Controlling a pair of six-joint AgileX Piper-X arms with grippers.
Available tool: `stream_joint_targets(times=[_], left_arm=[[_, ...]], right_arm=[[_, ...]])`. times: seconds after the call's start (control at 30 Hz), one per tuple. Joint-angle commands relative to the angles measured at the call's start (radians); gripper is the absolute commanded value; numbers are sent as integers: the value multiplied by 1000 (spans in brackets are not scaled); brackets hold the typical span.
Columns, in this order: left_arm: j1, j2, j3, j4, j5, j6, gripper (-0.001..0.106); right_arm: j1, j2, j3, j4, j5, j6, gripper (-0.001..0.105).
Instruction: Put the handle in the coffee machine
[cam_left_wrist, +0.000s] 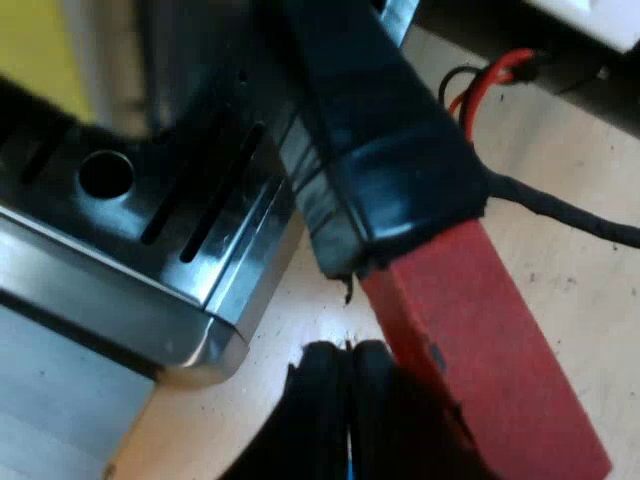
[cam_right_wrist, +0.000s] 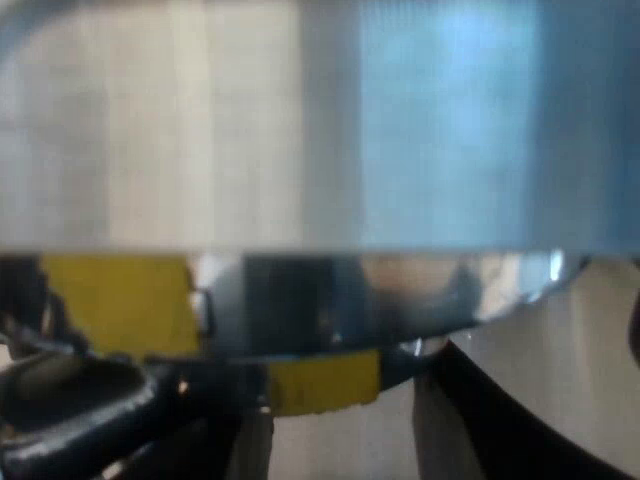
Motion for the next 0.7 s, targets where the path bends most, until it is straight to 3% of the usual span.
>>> stream_joint_targets(times=[0.03, 0.2, 0.33, 0.5, 0.7], left_arm=[[-18, -39, 11, 3, 75, -64, 0], [-21, -99, 55, -92, 68, -173, 0], [-24, -99, 92, -92, 68, -178, 0], [-24, -99, 148, -97, 68, -181, 0], [-24, -99, 157, -145, 72, -204, 0]], right_arm=[[-7, -52, -32, -82, -22, 0, 37], [-2, -52, -32, -81, -19, 0, 37], [9, -56, -16, -65, -14, 0, 37], [34, -110, 108, -52, -10, 26, 37], [56, -198, 265, -52, -12, 50, 37]])
